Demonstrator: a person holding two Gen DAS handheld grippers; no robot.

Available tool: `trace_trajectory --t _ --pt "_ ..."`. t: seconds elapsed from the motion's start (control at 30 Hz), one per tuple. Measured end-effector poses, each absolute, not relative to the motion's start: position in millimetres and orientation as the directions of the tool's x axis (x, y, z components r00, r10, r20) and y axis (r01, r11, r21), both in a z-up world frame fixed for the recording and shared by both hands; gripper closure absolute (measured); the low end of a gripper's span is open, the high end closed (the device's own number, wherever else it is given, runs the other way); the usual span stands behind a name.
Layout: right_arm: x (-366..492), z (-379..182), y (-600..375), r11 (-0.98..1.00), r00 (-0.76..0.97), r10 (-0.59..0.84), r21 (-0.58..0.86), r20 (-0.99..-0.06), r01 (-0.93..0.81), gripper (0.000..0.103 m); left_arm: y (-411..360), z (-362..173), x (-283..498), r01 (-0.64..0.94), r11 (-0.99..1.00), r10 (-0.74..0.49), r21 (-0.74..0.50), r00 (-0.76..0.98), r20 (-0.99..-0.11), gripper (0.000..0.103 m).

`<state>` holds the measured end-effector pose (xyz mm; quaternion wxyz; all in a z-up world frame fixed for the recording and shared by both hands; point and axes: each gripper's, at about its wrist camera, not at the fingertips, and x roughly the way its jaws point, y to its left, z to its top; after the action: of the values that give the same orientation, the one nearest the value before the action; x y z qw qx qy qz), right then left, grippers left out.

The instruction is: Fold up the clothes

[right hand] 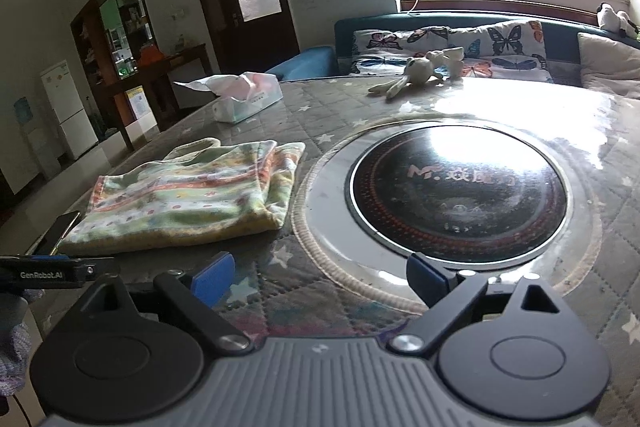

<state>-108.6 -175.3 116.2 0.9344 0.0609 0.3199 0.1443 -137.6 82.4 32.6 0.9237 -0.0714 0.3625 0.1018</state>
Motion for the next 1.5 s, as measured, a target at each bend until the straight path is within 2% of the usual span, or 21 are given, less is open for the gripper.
trace_trajectory --t 0.4,0.57,1.5 --pt "-106 117 -145 0.935 0.730 0.350 0.171 -0.587 -0.310 0.005 86 33 -142 -0.255 0.965 0.152 -0.053 0.717 -0.680 0.000" --pt "-104 119 -135 0.929 0.724 0.361 0.155 -0.587 -0.337 0.000 89 33 -141 -0.266 0.963 0.165 -0.046 0.715 -0.680 0.000" --pt "-94 113 -93 0.911 0.687 0.367 0.095 -0.627 -0.400 0.000 98 32 -143 -0.291 0.955 0.179 -0.052 0.710 -0.681 0.000"
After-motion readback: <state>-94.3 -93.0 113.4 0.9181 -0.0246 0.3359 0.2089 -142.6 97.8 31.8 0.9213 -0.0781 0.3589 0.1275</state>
